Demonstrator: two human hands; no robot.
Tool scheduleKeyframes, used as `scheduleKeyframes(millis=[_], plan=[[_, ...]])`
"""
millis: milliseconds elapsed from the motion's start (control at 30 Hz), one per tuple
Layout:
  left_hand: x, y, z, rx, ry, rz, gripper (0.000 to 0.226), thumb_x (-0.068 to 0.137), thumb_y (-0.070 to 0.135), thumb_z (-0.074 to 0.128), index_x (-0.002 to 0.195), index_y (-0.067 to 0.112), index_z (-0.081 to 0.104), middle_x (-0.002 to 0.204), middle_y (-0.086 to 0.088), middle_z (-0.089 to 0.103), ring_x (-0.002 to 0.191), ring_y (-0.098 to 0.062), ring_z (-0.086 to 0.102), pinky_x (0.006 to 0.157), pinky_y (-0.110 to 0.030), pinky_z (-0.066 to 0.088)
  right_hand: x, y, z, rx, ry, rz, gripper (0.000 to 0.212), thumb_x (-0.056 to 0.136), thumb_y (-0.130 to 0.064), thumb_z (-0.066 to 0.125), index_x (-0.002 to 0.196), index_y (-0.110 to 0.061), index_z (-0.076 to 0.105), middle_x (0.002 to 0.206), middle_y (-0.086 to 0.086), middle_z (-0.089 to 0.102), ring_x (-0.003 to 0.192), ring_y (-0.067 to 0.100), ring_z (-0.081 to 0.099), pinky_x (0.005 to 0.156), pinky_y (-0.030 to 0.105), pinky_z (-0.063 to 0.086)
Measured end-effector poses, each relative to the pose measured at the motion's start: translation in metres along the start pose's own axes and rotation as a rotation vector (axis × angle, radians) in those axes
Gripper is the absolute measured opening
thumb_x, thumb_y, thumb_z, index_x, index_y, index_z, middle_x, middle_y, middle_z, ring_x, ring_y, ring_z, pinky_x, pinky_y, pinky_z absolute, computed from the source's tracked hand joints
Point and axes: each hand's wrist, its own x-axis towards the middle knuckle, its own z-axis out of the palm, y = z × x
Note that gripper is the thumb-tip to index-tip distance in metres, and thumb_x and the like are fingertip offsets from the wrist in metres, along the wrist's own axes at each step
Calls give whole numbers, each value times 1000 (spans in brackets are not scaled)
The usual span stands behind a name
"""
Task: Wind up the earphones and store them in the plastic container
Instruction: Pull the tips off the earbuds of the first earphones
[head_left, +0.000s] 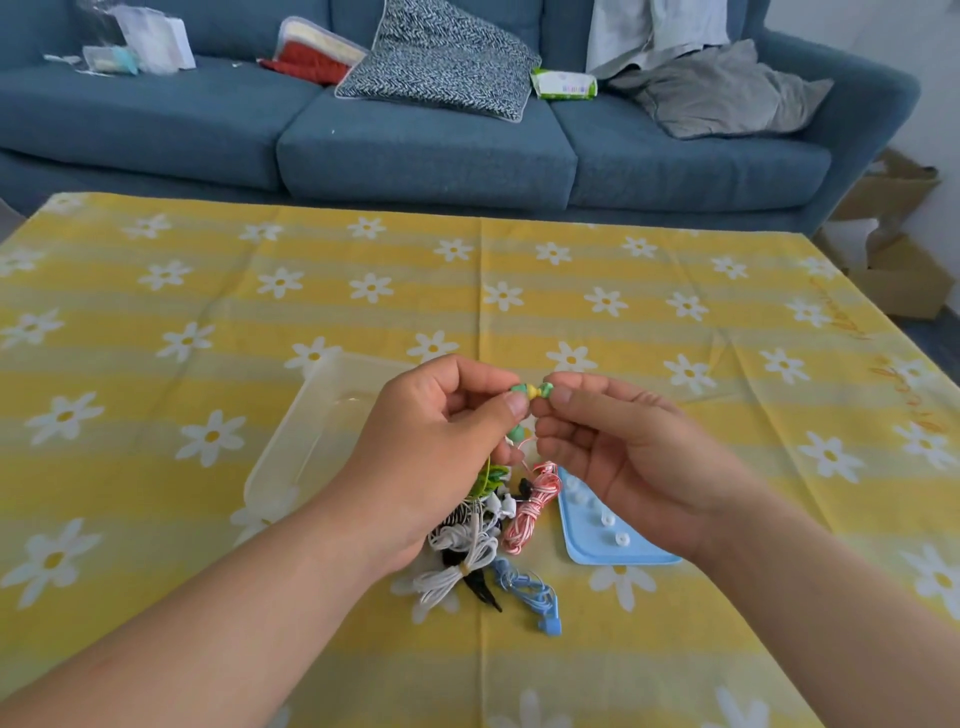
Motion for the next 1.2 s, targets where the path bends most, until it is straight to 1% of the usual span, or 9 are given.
scheduleKeyframes(millis=[133, 233, 333, 533, 733, 900, 967, 1067, 1200], plan=[[-1, 0, 0, 5, -3, 17, 8, 90, 4, 73, 96, 10, 72, 78, -8, 72, 58, -16, 64, 76, -43, 60, -1, 0, 1, -12, -24, -8, 12, 79, -3, 68, 86, -4, 77, 82, 16, 74, 67, 19, 70, 65, 26, 62], [-1, 0, 0, 11, 4, 32, 9, 89, 4, 74, 95, 10, 72, 79, -8, 73, 58, -16, 64, 82, -51, 61, -1, 0, 1, -18, -16, -16, 14, 78, -2, 69, 89, -3, 78, 83, 17, 74, 67, 20, 70, 66, 27, 61], [-2, 0, 1, 16, 2, 32, 9, 89, 4, 74, 96, 10, 72, 79, -7, 74, 58, -16, 64, 85, -54, 61, -2, 2, 0, -16, -4, -18, 14, 76, -2, 71, 88, -2, 78, 82, 17, 71, 67, 21, 70, 65, 27, 61], [-3, 1, 2, 25, -1, 37, 9, 90, 5, 74, 96, 10, 72, 79, -7, 73, 56, -15, 64, 83, -52, 62, -1, 2, -3, -26, 12, -17, 12, 72, -1, 72, 83, -2, 76, 78, 16, 71, 64, 20, 71, 65, 26, 62], [-3, -2, 2, 31, -2, 39, 8, 90, 6, 74, 95, 12, 73, 72, -2, 71, 55, -14, 63, 83, -55, 62, 0, 4, -5, -54, -2, -38, 16, 72, -1, 72, 87, 2, 73, 78, 16, 69, 64, 19, 70, 65, 25, 61], [-2, -3, 2, 30, -2, 41, 8, 90, 6, 74, 95, 12, 73, 71, -3, 70, 55, -15, 62, 83, -54, 62, 1, 7, -5, -96, -34, -74, 13, 76, -3, 72, 87, 2, 72, 75, 14, 68, 65, 18, 66, 64, 23, 59], [-2, -4, 1, 34, -1, 41, 8, 91, 6, 73, 96, 12, 72, 71, -3, 70, 56, -15, 62, 81, -50, 63, 1, 8, -4, -110, -51, -86, 12, 78, -4, 71, 88, 3, 71, 75, 14, 66, 67, 19, 64, 65, 23, 58], [-3, -5, 2, 32, 4, 36, 8, 91, 7, 73, 96, 13, 72, 72, -2, 71, 57, -14, 64, 70, -34, 61, 1, 9, -4, -134, -61, -109, 14, 80, -4, 71, 90, 4, 69, 81, 18, 65, 69, 22, 64, 68, 25, 58], [-5, -9, 6, 6, 40, 38, 7, 93, 7, 71, 97, 13, 71, 67, 7, 70, 54, -9, 61, 67, -30, 61, 0, 14, -2, -149, -58, -140, 16, 83, -6, 70, 93, 6, 67, 89, 24, 67, 80, 37, 66, 74, 35, 59]])
